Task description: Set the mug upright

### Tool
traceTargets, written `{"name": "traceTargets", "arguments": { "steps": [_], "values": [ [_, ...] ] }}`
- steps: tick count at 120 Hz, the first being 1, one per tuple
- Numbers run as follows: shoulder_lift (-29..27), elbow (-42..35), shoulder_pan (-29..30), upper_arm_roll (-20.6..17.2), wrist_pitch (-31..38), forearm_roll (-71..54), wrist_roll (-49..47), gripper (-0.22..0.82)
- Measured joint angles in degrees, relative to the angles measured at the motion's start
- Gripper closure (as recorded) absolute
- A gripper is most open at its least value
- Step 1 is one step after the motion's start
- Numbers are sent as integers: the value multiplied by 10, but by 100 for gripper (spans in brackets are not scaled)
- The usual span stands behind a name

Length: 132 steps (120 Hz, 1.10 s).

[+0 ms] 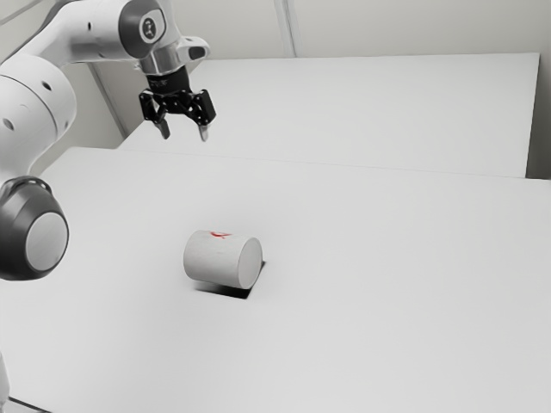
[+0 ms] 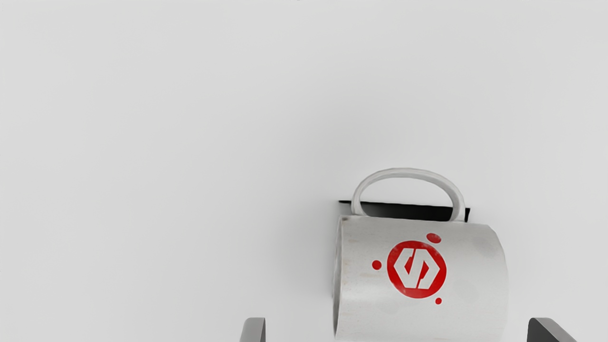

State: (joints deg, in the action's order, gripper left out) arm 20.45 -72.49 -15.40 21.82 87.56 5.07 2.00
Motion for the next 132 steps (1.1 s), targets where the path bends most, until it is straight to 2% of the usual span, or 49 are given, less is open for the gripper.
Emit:
{"name": "traceTargets", "arguments": {
  "steps": [24,32,46,62,73,86,103,132],
  "values": [
    [-23,-32,3,2,2,4,1,0],
    [-57,-85,3,-1,6,15,1,0],
    [-151,-218,18,8,26,37,5,0],
    [-195,-321,48,42,68,93,31,0],
    [-193,-351,93,47,94,145,65,0],
    [-162,-361,138,49,115,216,117,0],
    [-124,-389,112,49,134,314,193,0],
    [-98,-420,130,49,122,401,310,0]
  ]
}}
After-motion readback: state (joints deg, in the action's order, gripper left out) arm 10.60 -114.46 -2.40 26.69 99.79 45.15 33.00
